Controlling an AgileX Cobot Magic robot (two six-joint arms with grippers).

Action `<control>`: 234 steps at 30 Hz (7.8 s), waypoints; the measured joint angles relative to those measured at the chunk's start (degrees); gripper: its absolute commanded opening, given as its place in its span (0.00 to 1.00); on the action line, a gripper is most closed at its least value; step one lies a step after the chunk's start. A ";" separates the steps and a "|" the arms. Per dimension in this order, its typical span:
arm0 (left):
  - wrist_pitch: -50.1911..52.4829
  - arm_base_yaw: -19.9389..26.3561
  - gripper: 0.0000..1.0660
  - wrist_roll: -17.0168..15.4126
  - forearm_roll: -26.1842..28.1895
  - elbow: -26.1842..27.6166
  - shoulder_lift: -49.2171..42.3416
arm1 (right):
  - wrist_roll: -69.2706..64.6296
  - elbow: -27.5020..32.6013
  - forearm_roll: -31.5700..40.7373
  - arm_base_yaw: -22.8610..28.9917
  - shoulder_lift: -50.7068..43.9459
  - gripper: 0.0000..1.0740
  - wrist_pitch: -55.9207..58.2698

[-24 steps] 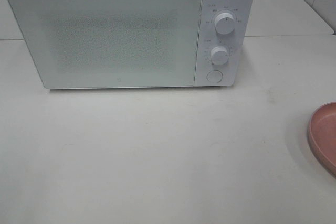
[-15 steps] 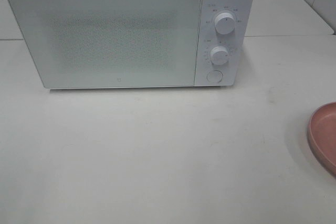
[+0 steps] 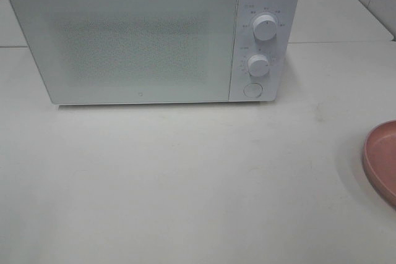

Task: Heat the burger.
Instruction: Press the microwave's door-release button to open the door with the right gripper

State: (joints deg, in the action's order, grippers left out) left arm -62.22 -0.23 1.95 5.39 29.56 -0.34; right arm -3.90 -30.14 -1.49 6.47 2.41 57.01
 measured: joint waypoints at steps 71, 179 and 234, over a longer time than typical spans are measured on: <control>0.00 0.00 0.92 0.00 0.00 0.00 0.00 | 0.74 12.43 0.23 0.00 65.37 0.71 -86.46; 0.00 0.00 0.92 0.00 0.00 0.00 0.00 | -73.34 1.20 48.13 35.98 106.68 0.00 -118.95; 0.00 0.00 0.92 0.06 0.00 0.00 0.00 | -72.31 -20.91 45.21 25.27 123.01 0.00 -113.16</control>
State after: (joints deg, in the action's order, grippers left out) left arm -62.22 -0.23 2.01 5.39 29.56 -0.34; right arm -76.20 -51.05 43.72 31.74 125.42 -56.15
